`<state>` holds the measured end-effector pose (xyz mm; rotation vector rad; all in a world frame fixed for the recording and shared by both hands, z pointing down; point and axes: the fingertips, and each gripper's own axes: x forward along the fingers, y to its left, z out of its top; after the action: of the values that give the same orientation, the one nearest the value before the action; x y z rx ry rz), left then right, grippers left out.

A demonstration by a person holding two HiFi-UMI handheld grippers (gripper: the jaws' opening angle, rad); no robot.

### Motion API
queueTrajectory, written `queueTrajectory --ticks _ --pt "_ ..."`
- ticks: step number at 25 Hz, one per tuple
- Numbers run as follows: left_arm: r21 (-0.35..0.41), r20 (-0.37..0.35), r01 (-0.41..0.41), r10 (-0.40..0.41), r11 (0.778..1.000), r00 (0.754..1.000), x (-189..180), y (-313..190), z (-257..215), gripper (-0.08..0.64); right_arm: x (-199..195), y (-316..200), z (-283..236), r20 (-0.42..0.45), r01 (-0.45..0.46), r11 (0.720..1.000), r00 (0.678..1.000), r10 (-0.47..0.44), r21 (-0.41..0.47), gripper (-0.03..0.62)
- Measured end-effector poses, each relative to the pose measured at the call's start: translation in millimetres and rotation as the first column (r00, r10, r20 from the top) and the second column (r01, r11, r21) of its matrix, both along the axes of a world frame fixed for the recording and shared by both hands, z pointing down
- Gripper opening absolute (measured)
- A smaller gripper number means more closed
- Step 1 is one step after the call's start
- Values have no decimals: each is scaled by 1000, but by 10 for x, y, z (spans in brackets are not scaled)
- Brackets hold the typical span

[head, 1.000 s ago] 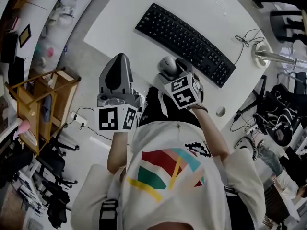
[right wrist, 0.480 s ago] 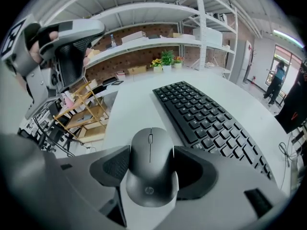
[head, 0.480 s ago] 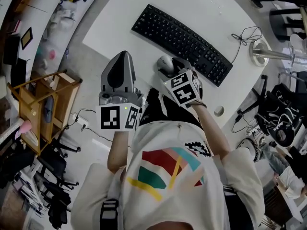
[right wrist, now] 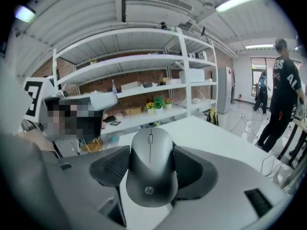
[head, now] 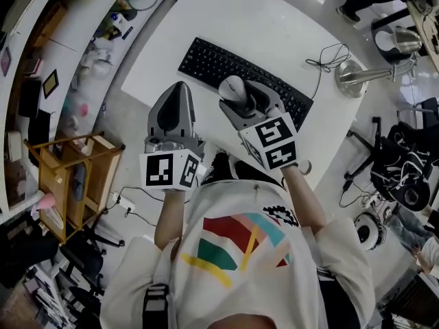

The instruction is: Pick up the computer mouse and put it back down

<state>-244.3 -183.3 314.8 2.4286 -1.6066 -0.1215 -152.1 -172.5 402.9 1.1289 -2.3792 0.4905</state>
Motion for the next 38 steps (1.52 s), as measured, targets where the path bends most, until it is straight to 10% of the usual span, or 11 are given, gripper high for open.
queueTrajectory --ticks 12,22,27,38 --pt "167 -24 -164 170 972 985 941 263 -829 43 980 611 -1469 245 -205 915 962 122 347 299" --pt "181 81 -216 204 960 976 1186 424 -815 43 1237 753 -1435 216 -251 895 960 180 368 299" --pt "184 -17 -222 229 958 973 1131 463 -865 44 1208 806 -1377 220 -252 904 958 183 345 299" --pt "176 4 -258 261 950 965 1190 416 -803 43 1276 773 -1471 218 -289 879 951 219 380 299"
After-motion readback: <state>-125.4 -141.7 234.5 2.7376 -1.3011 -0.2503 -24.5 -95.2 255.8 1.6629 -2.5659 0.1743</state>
